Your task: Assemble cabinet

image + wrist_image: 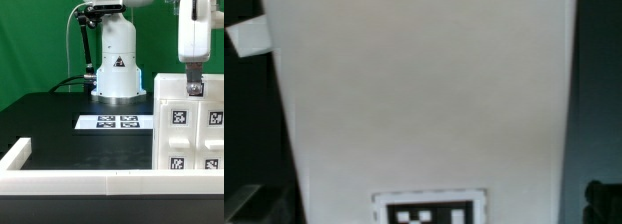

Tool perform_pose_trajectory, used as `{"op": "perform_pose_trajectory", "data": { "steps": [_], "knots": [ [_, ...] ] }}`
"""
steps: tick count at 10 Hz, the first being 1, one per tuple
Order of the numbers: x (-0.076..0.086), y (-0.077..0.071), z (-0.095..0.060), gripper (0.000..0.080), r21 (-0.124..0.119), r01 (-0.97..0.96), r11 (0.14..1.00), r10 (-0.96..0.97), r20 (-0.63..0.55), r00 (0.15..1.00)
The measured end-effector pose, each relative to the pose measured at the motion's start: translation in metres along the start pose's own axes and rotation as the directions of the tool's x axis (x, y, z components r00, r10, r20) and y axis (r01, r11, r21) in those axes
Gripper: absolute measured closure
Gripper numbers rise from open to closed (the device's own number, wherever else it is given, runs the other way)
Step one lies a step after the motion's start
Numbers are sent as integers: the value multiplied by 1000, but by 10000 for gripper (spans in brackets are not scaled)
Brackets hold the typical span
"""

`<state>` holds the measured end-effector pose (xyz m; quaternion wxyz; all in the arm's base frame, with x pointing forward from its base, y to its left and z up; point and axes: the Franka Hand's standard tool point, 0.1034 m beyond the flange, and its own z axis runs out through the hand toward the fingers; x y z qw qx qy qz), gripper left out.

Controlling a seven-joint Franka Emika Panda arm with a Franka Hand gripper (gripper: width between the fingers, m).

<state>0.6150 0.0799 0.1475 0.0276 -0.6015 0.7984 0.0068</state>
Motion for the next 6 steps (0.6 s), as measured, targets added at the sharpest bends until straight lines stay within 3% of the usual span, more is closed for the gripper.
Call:
{"op": "perform_pose_trajectory", "data": {
  "steps": [6],
  "knots": [
    [-2, 1, 1, 3, -2, 18, 1000, -18, -1, 1000]
  ]
}}
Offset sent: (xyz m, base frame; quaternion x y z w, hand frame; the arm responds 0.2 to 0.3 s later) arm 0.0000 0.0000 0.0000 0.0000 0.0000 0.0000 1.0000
